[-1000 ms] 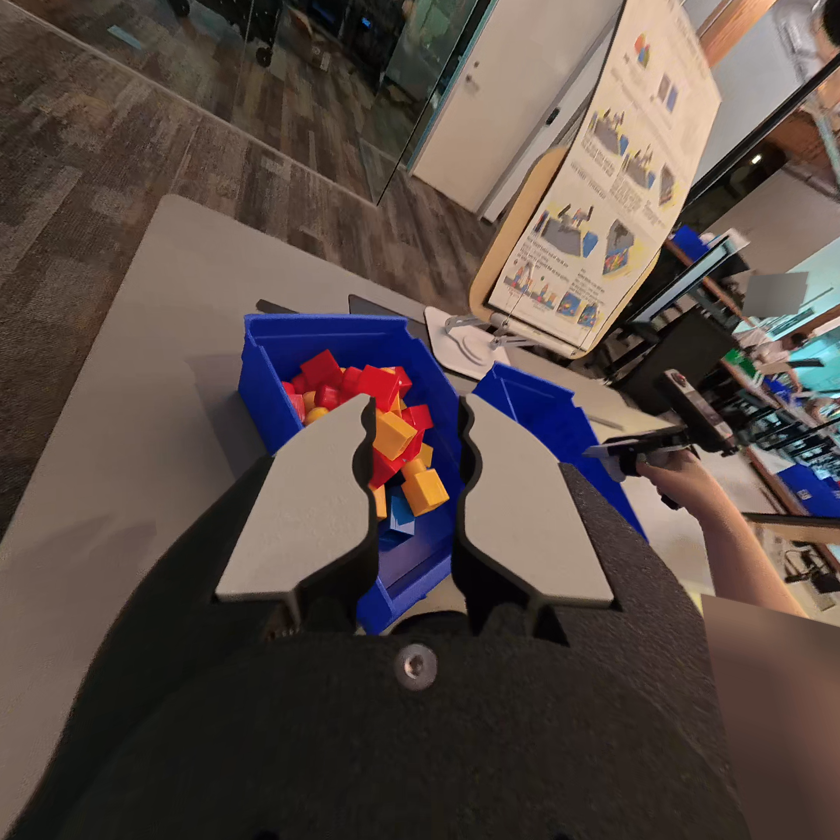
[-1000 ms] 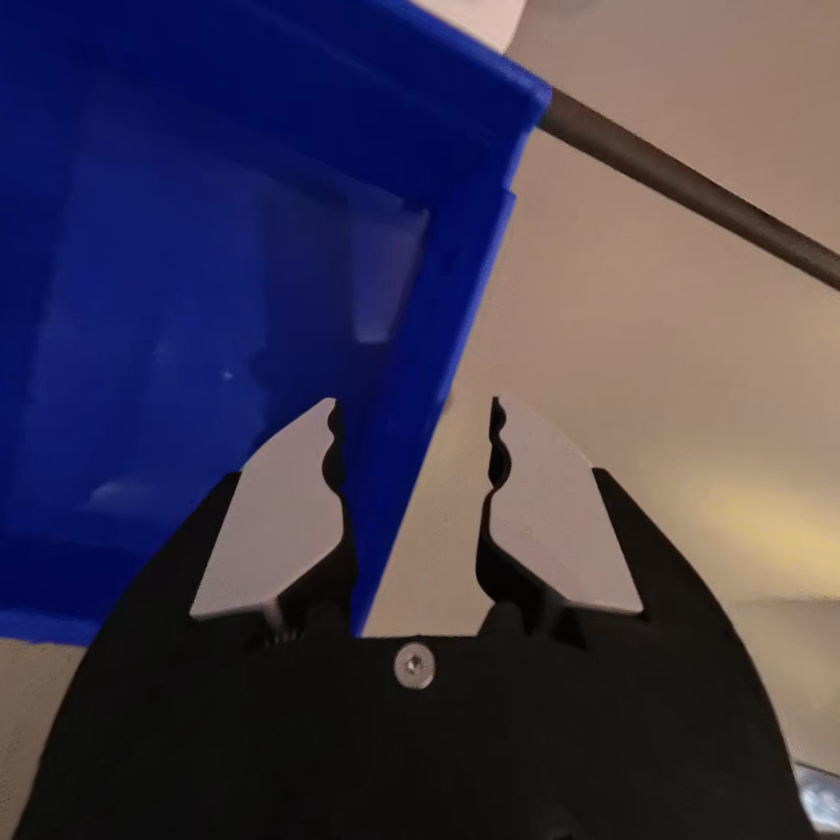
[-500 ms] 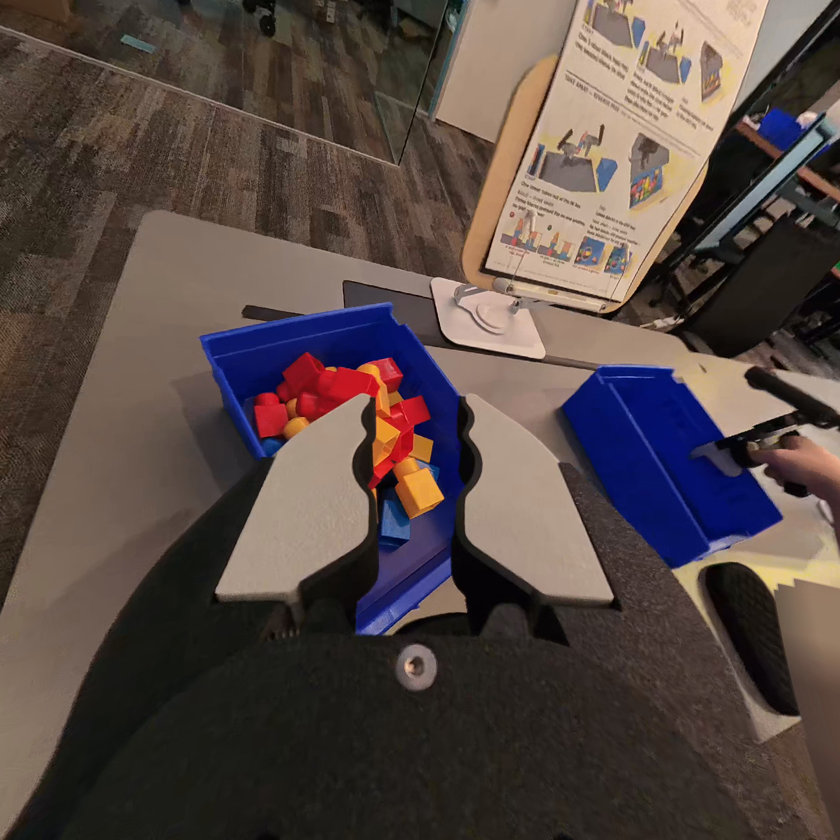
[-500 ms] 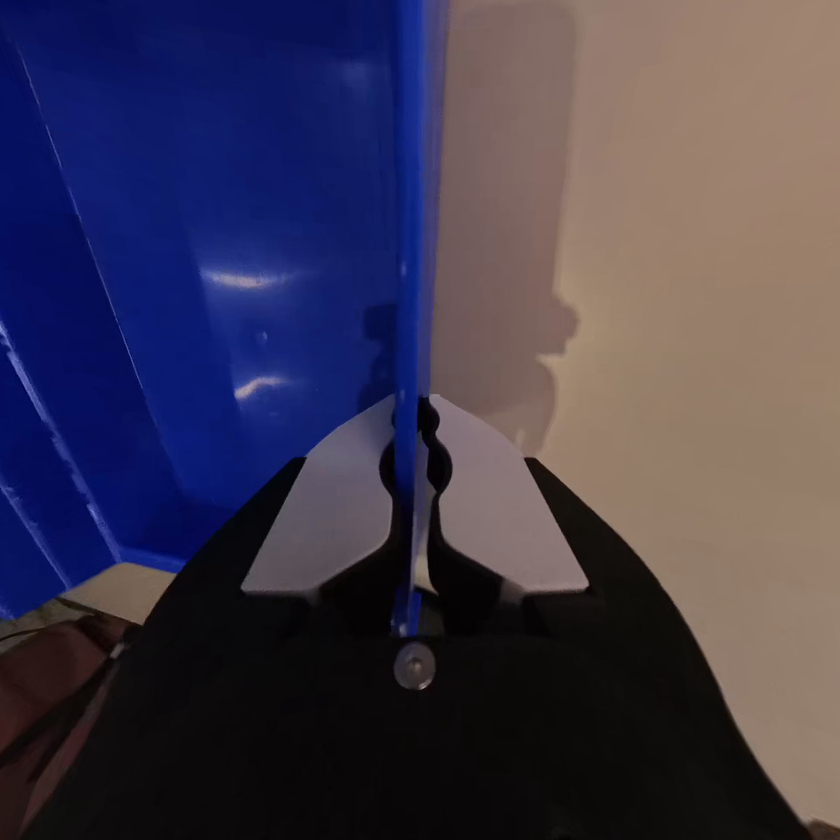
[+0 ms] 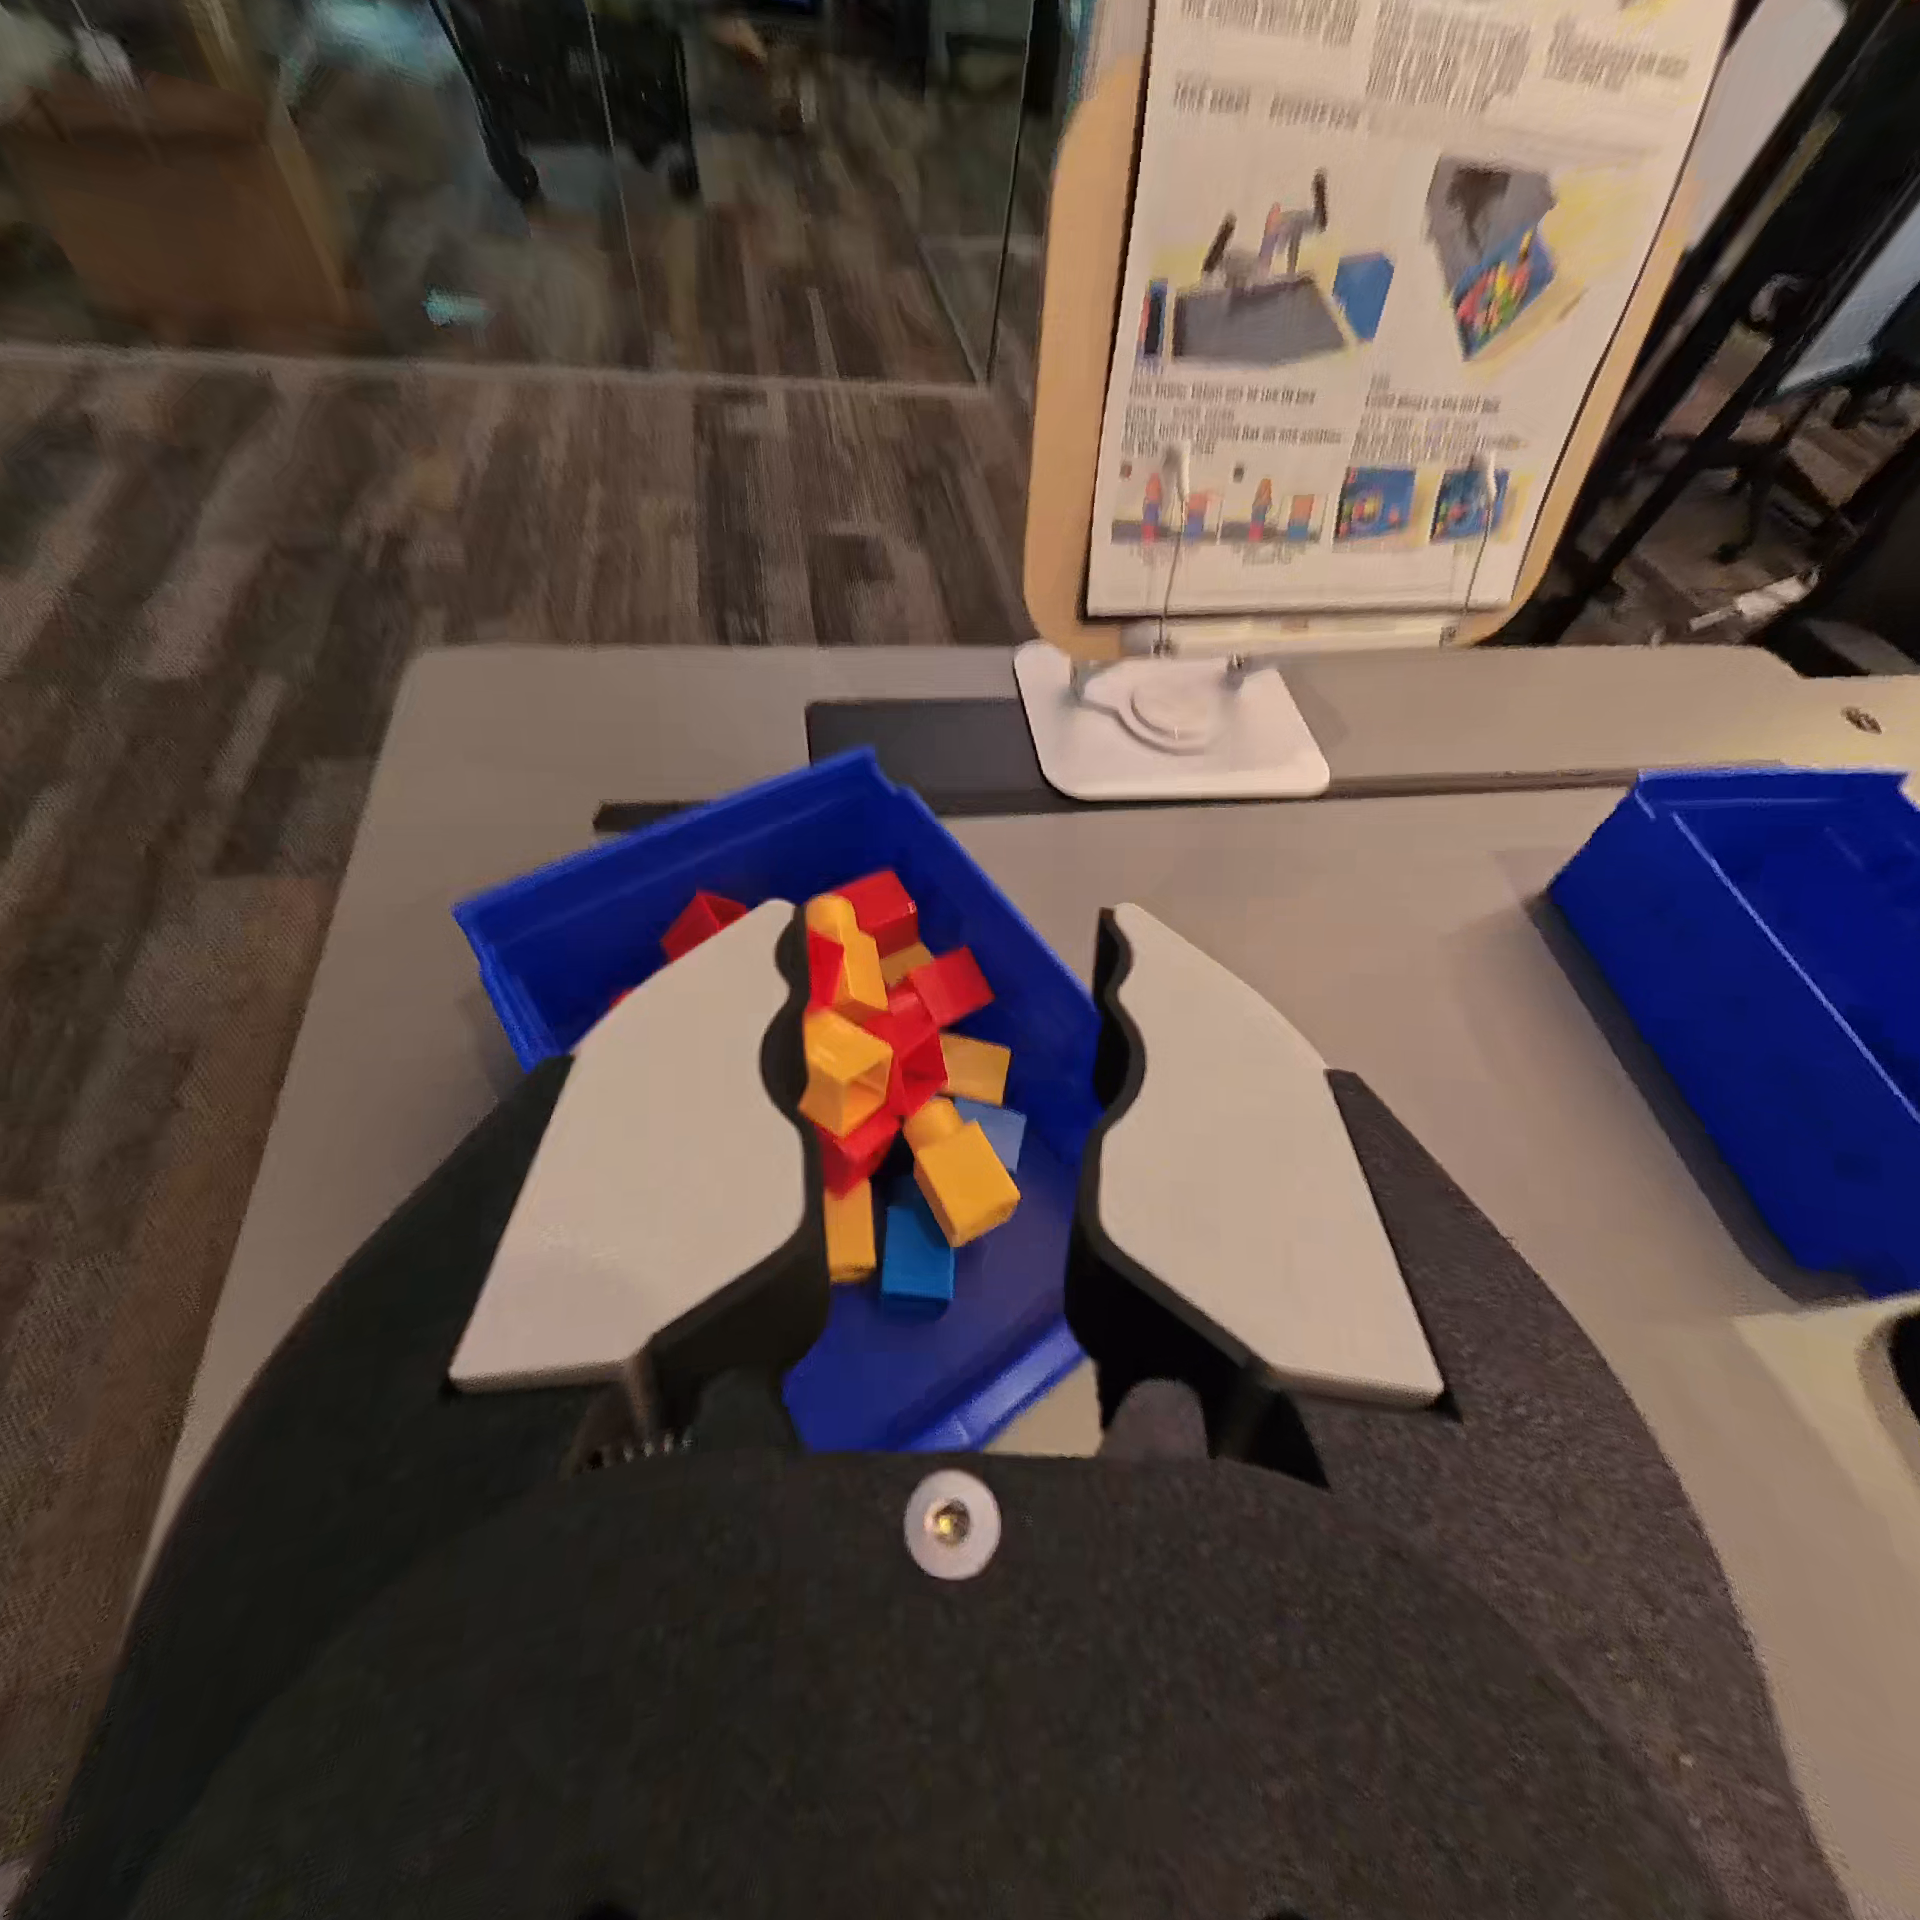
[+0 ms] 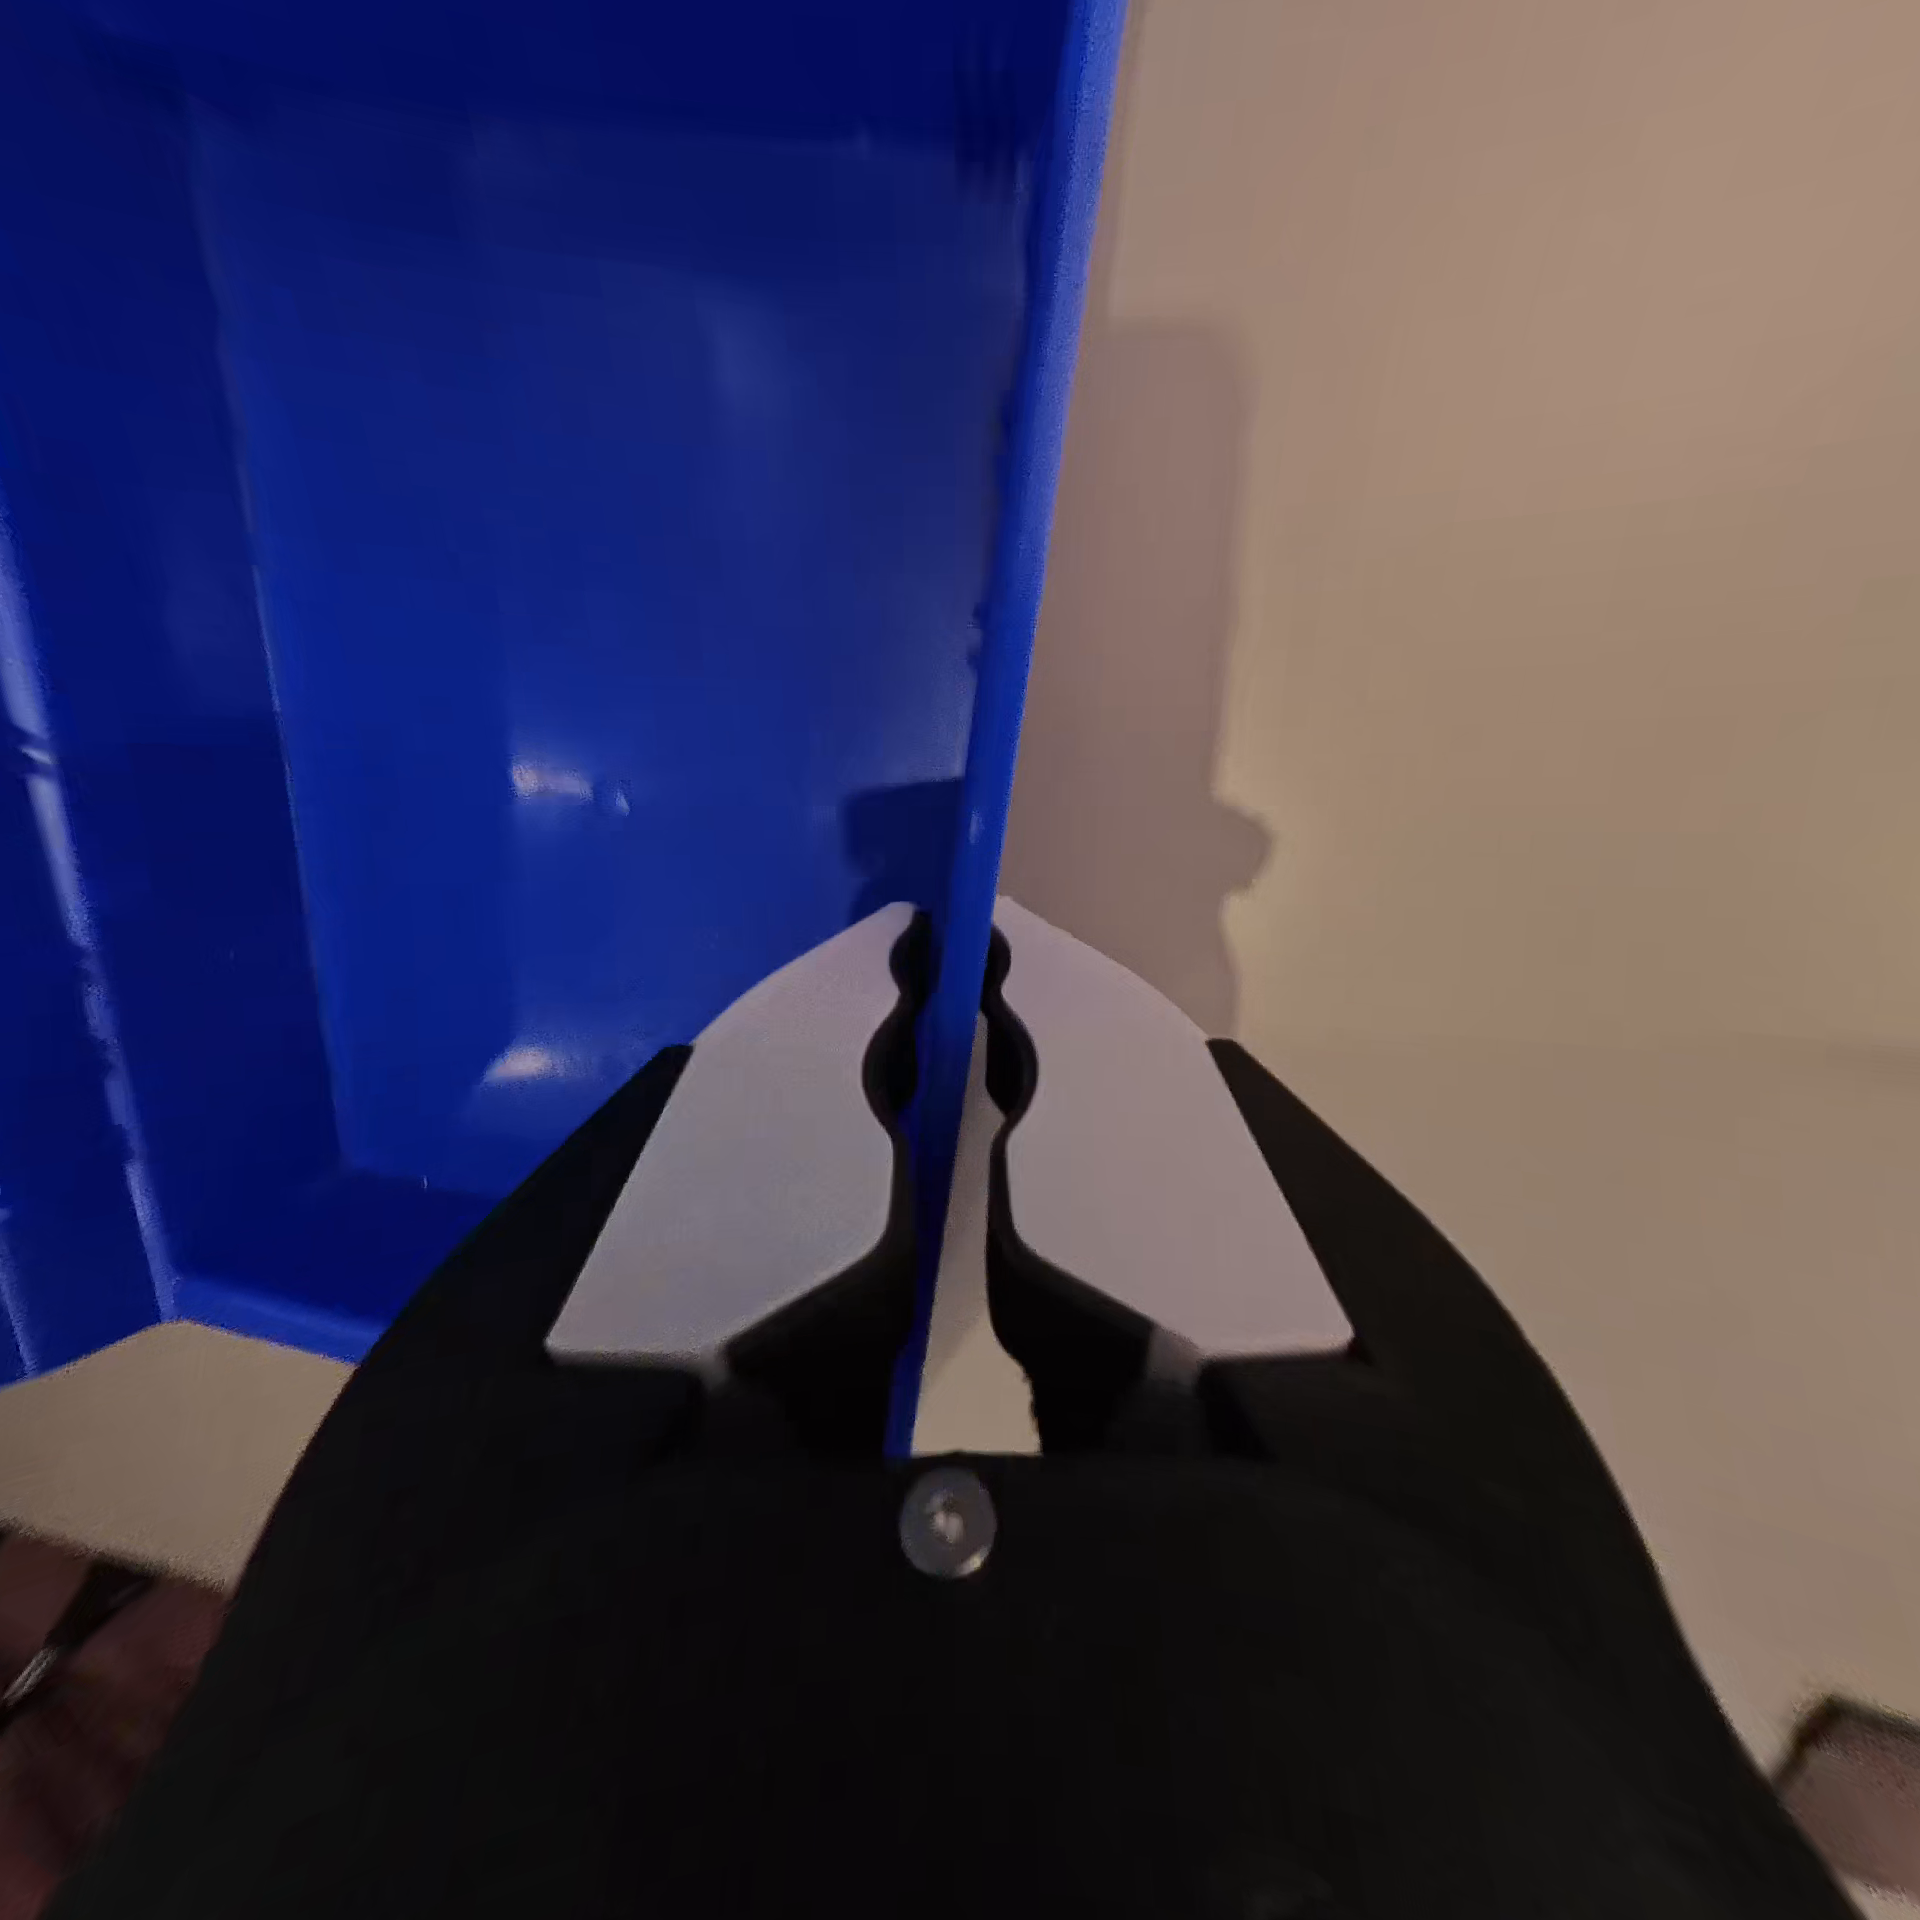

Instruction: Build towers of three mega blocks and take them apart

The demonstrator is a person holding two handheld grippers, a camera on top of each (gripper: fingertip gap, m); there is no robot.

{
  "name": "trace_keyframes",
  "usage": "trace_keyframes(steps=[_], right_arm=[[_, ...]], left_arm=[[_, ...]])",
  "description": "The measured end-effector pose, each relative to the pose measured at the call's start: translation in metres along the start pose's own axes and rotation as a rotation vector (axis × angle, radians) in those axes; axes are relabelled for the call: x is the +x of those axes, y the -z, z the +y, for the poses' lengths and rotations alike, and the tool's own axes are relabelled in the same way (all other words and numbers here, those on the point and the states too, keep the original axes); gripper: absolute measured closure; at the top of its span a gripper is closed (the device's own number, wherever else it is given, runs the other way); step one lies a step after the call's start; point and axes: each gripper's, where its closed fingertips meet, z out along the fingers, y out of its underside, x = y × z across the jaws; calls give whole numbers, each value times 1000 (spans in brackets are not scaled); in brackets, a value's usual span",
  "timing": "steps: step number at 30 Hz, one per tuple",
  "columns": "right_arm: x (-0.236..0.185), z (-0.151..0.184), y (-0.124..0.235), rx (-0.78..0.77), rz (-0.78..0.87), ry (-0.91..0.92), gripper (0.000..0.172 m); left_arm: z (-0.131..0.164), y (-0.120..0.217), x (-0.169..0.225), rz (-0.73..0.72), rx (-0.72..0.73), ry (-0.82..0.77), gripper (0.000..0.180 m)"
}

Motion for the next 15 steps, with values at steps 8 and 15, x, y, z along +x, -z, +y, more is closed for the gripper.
trace_keyframes(steps=[8,15], right_arm=[[-60,-83,198,967,-134,127,132],[-90,-73,268,1378,-312,73,135]], left_arm=[[-16,52,-27,-353,397,-246,149],[92,-14,-73,-244,-24,-51,120]])
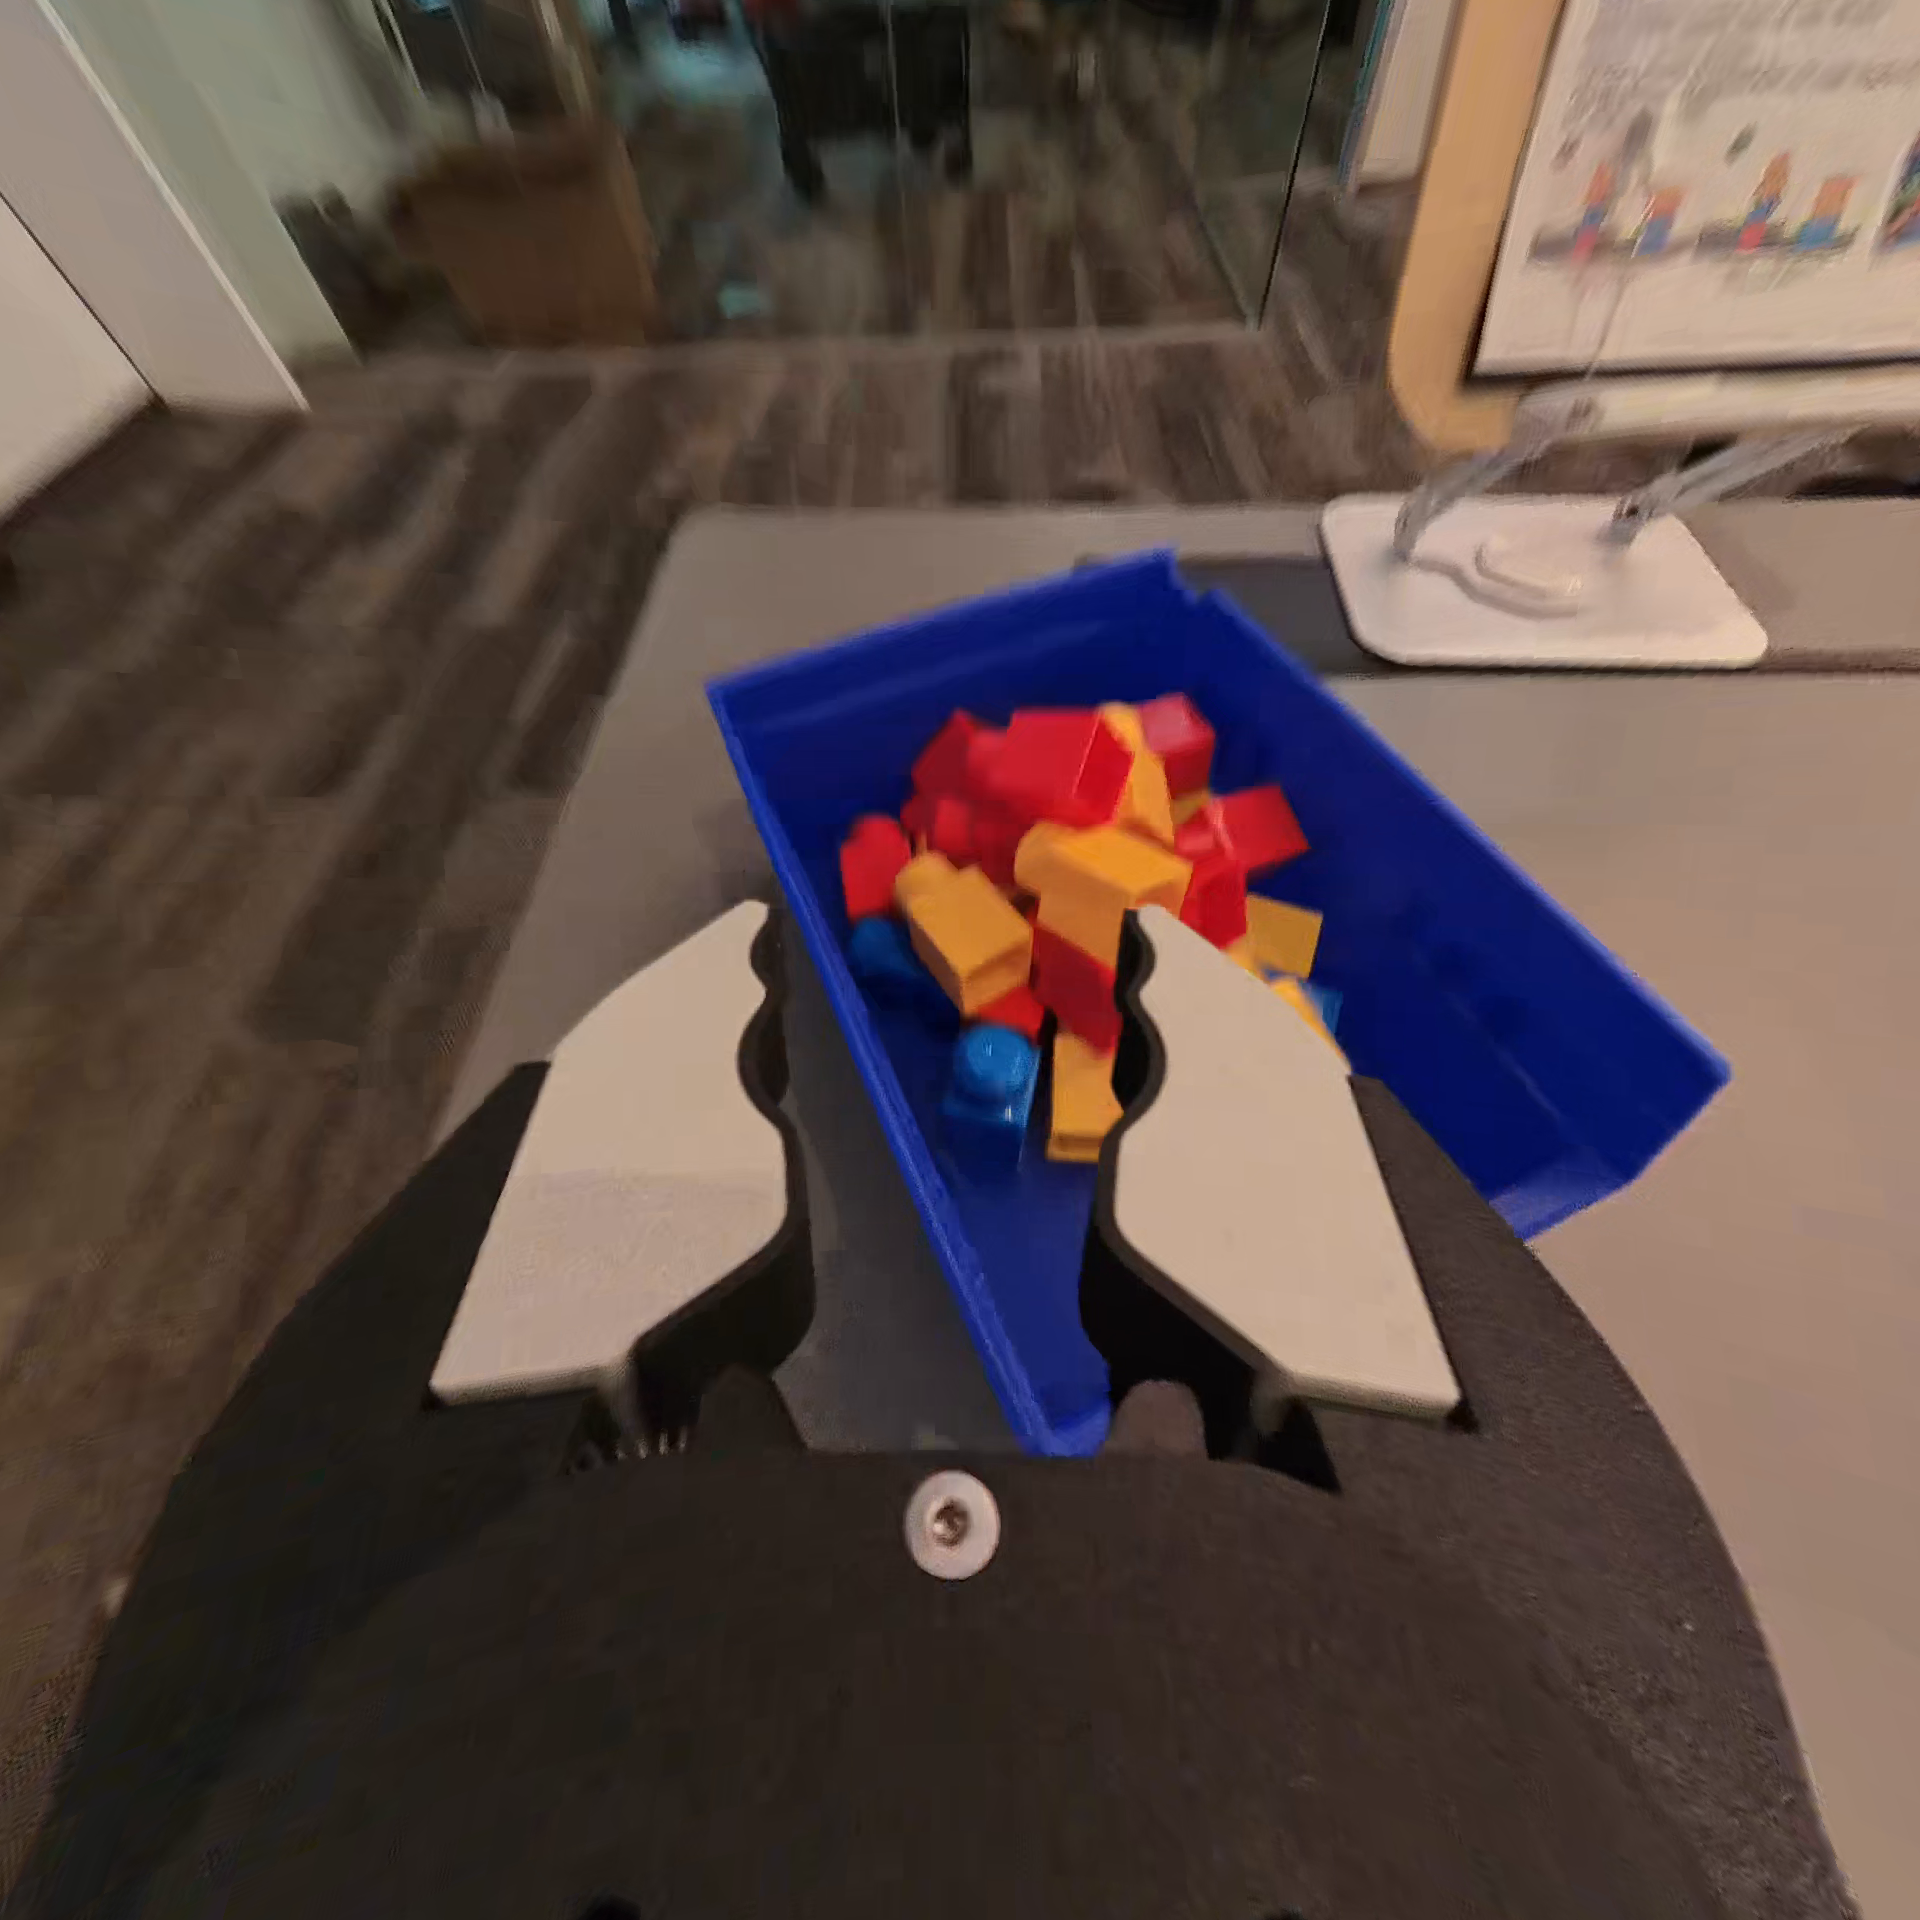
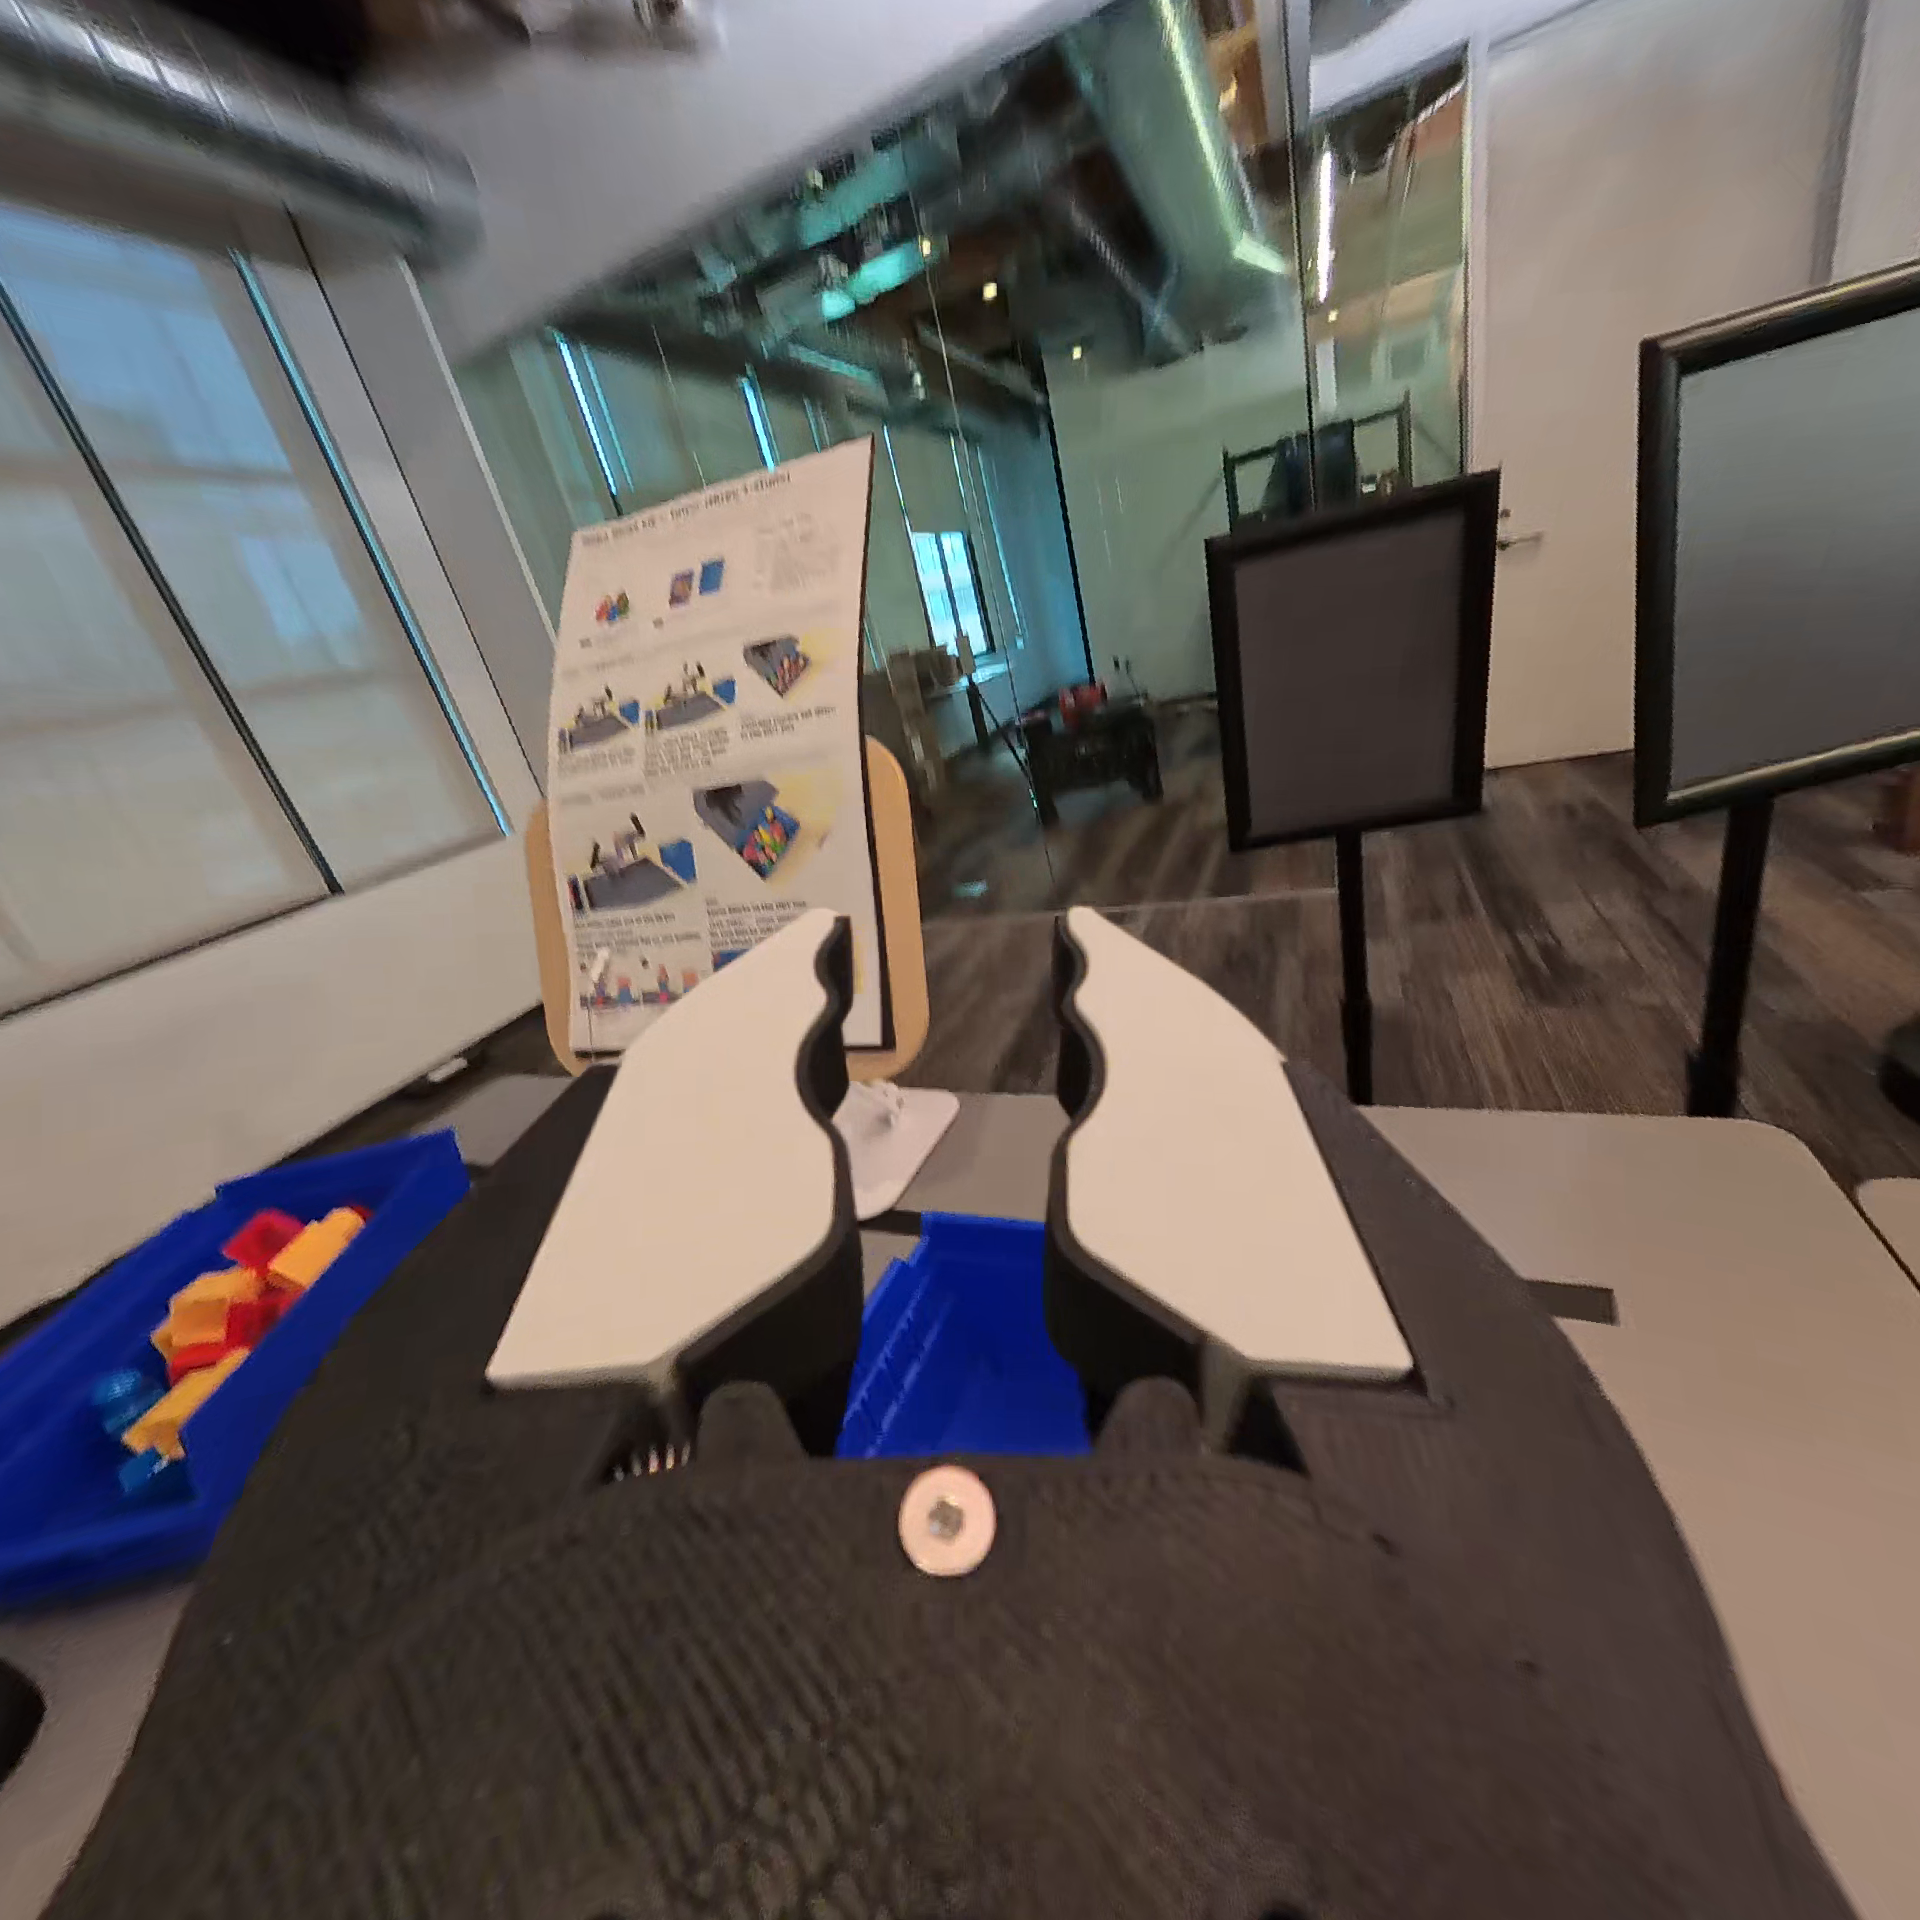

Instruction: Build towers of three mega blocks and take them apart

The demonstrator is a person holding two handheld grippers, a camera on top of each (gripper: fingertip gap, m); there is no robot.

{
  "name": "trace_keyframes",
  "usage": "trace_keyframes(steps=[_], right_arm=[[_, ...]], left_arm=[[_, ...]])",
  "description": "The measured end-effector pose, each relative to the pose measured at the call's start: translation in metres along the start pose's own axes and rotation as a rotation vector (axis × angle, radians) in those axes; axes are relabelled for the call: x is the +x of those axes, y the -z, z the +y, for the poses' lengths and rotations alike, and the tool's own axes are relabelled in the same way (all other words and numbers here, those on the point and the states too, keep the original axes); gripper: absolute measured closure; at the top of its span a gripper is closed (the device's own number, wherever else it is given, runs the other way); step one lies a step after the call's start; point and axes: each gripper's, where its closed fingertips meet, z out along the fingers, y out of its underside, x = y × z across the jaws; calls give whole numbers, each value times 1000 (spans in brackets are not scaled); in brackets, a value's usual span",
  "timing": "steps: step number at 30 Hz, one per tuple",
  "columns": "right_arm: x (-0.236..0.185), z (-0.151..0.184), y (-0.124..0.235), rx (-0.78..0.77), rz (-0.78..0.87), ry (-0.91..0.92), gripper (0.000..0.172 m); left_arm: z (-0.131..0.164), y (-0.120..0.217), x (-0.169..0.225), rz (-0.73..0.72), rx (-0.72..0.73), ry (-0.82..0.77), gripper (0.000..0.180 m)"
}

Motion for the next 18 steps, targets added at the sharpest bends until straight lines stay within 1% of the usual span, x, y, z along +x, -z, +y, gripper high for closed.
trace_keyframes(steps=[2,4,6,9,10,11,13,15,16,18], right_arm=[[-5,6,-9,-16,-36,-29,135],[-15,22,-20,-79,-90,-27,134],[-19,37,-30,-140,-98,-21,134],[-30,52,-42,-183,-132,-63,131],[-35,55,-45,-191,-161,-79,131],[-41,56,-47,-196,-189,-93,130],[-49,57,-50,-196,-225,-112,130],[-54,57,-51,-201,-240,-108,130],[-55,57,-51,-205,-241,-100,130],[-56,58,-51,-208,-237,-90,130]], left_arm=[[28,-16,-7,9,-132,46,119],[54,-29,-10,-3,-272,49,117],[77,-39,-9,1,-401,47,115],[109,-46,11,101,-615,189,125],[116,-47,9,88,-667,188,127],[120,-49,2,59,-693,151,138],[128,-53,-8,16,-737,96,151],[134,-56,-5,46,-778,83,164],[134,-56,-5,48,-794,68,164],[134,-59,-8,50,-824,-34,162]])
